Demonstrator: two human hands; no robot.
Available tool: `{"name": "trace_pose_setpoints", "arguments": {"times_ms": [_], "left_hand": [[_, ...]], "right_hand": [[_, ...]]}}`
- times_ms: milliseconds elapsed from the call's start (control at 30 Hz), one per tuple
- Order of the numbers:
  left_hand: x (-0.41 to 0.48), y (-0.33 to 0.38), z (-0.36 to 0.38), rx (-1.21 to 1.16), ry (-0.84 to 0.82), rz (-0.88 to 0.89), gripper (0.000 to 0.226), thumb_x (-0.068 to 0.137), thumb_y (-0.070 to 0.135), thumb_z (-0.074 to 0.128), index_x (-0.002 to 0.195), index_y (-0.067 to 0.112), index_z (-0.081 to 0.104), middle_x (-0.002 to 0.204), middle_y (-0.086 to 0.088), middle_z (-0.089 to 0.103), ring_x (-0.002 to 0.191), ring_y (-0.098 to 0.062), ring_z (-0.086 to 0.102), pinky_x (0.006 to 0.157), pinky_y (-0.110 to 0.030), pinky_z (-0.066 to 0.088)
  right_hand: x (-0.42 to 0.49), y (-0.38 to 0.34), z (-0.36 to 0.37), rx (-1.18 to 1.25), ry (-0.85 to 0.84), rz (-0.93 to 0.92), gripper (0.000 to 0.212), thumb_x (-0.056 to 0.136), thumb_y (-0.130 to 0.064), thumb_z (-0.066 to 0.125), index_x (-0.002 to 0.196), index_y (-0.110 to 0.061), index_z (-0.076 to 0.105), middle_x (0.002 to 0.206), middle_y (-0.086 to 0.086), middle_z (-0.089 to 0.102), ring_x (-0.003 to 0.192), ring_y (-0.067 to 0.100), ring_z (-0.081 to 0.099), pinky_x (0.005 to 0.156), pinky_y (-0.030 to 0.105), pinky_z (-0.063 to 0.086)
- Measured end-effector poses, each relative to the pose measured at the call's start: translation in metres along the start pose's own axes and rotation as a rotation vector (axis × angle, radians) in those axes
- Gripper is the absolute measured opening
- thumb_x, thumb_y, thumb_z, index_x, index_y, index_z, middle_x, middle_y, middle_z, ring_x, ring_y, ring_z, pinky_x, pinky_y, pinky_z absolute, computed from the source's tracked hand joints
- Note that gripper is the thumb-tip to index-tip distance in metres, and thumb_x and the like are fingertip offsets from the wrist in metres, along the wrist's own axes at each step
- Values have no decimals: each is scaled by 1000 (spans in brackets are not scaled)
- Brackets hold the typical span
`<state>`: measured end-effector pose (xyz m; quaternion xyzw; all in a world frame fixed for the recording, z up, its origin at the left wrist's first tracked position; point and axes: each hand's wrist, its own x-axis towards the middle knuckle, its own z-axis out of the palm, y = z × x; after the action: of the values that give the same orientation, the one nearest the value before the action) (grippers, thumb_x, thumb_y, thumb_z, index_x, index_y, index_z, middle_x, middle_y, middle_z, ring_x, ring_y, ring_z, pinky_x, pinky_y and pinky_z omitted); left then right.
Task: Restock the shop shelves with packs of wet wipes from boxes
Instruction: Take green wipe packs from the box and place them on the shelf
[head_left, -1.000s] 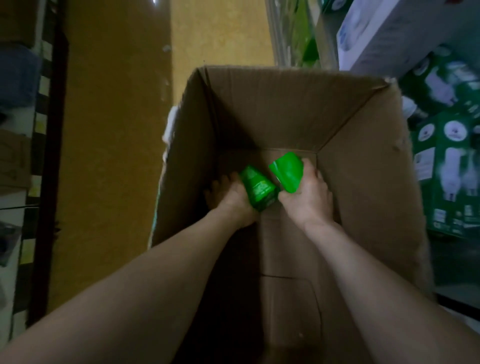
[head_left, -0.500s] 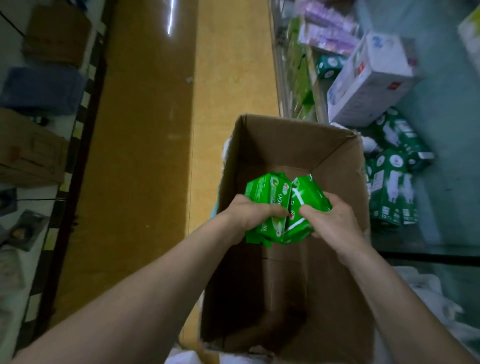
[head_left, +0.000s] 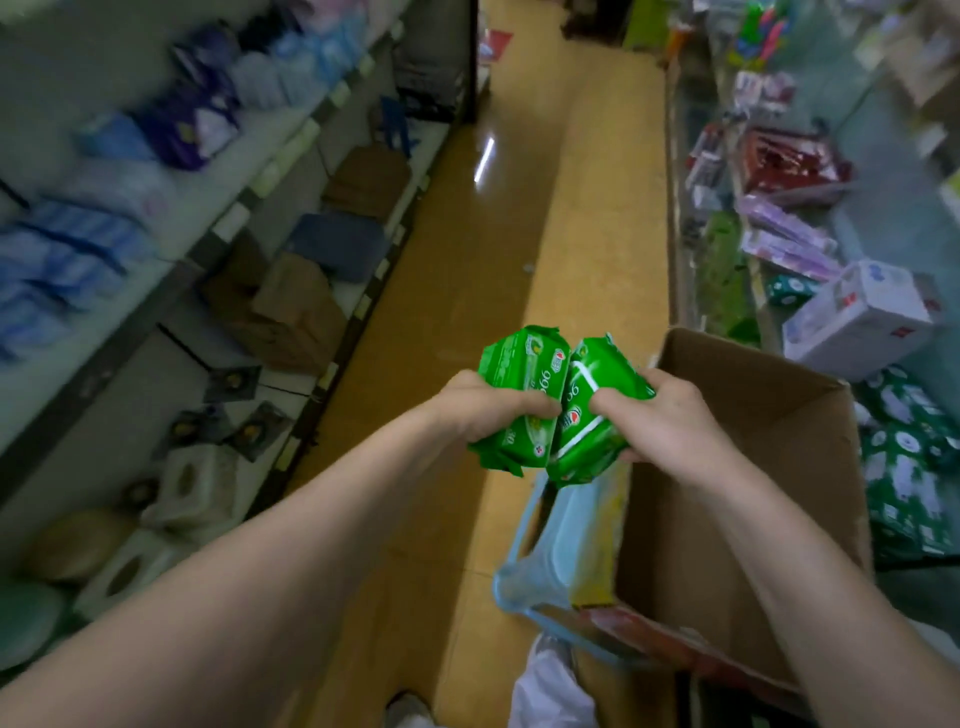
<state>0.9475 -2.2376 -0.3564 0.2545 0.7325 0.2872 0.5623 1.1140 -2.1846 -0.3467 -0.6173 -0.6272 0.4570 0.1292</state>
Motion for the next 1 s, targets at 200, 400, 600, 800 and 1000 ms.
{"name": "trace_pose_setpoints", "arguments": {"times_ms": [200, 400, 600, 800, 1000], "left_hand": [[-83, -31, -123, -157, 220, 100, 55, 64, 31, 87, 110, 11, 66, 98, -6, 72, 79, -18, 72, 63, -28, 59], [-181, -54, -221, -245, 493, 227, 42, 67, 27, 85, 103, 17, 67, 91, -2, 73, 74, -13, 71, 60, -23, 57], [-264, -68, -292, -309, 733, 329, 31, 68, 26, 84, 96, 20, 71, 89, 1, 75, 77, -10, 72, 68, -23, 57], [-336, -66, -339, -386, 979, 373, 27, 72, 23, 82, 95, 20, 68, 80, 3, 73, 60, -3, 68, 47, -14, 47], [-388, -50, -373, -403, 1239, 391, 27, 72, 26, 82, 90, 18, 65, 86, -3, 74, 75, -16, 72, 69, -33, 60]], "right_hand": [[-53, -110, 74, -57, -125, -235, 43, 44, -53, 57, 78, -27, 60, 85, -6, 70, 85, 20, 68, 77, 45, 58], [-111, -215, 135, -104, -267, -521, 45, 54, -51, 63, 95, -33, 57, 89, -7, 66, 85, 20, 67, 77, 46, 58], [-167, -309, 176, -134, -392, -791, 38, 63, -48, 66, 95, -29, 60, 93, 1, 69, 90, 23, 66, 83, 44, 55], [-207, -390, 217, -20, -532, -988, 23, 66, -36, 68, 81, -19, 65, 78, 1, 70, 71, 16, 70, 65, 36, 60], [-241, -463, 235, 64, -679, -1201, 11, 76, -27, 69, 80, -21, 61, 81, 3, 71, 72, 16, 71, 66, 37, 61]]}}
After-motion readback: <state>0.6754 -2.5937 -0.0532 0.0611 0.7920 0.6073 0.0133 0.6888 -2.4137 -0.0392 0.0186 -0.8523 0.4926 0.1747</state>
